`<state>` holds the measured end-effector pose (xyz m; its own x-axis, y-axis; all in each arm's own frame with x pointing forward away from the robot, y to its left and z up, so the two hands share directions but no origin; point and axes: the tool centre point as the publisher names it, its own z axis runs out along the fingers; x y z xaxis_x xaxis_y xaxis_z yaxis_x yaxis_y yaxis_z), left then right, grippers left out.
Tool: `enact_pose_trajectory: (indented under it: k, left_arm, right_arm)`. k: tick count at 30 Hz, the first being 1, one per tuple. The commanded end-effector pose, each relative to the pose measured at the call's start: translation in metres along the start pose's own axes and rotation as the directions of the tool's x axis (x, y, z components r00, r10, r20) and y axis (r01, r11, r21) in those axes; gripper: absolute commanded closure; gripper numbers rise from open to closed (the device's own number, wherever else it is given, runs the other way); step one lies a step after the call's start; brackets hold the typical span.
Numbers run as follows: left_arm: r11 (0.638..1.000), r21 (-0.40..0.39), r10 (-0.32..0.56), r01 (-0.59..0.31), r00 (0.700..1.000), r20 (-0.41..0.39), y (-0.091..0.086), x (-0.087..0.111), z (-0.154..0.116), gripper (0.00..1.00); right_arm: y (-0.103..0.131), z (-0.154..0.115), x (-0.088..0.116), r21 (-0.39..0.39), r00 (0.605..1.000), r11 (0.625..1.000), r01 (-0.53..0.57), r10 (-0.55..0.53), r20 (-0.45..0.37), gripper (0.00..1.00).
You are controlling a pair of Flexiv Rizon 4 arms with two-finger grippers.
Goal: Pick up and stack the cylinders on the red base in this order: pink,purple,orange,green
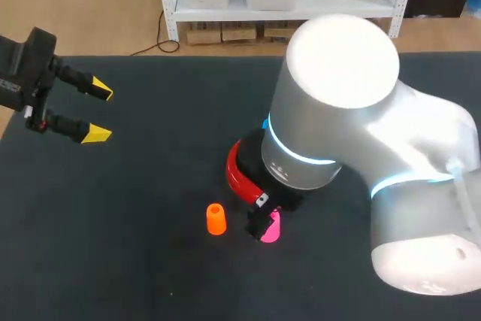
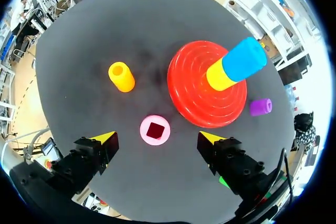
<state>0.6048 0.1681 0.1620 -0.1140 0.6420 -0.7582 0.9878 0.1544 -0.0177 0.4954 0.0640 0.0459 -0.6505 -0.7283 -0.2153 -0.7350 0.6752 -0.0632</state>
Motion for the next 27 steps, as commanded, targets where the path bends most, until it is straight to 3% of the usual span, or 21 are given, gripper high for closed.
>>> enact_pose_trajectory:
  k: [1,14,27]
  left_arm:
    - [1.0,-0.002,0.003,-0.003,1.0,0.005,0.0,0.002,0.0,0.0]
    - [1.0,-0.002,0.003,-0.003,1.0,0.005,0.0,0.002,0.0,0.0]
    - [1.0,-0.002,0.003,-0.003,1.0,0.005,0.0,0.002,0.0,0.0]
  right_arm:
    - [0.001,-0.001,0.005,0.006,1.0,1.0,-0.001,0.001,0.013,0.0]
    - [0.001,-0.001,0.005,0.006,1.0,1.0,-0.001,0.001,0.013,0.0]
    - [0.014,0.017,-0.009,-0.014,0.995,0.999,-0.044,0.042,-0.093,0.0]
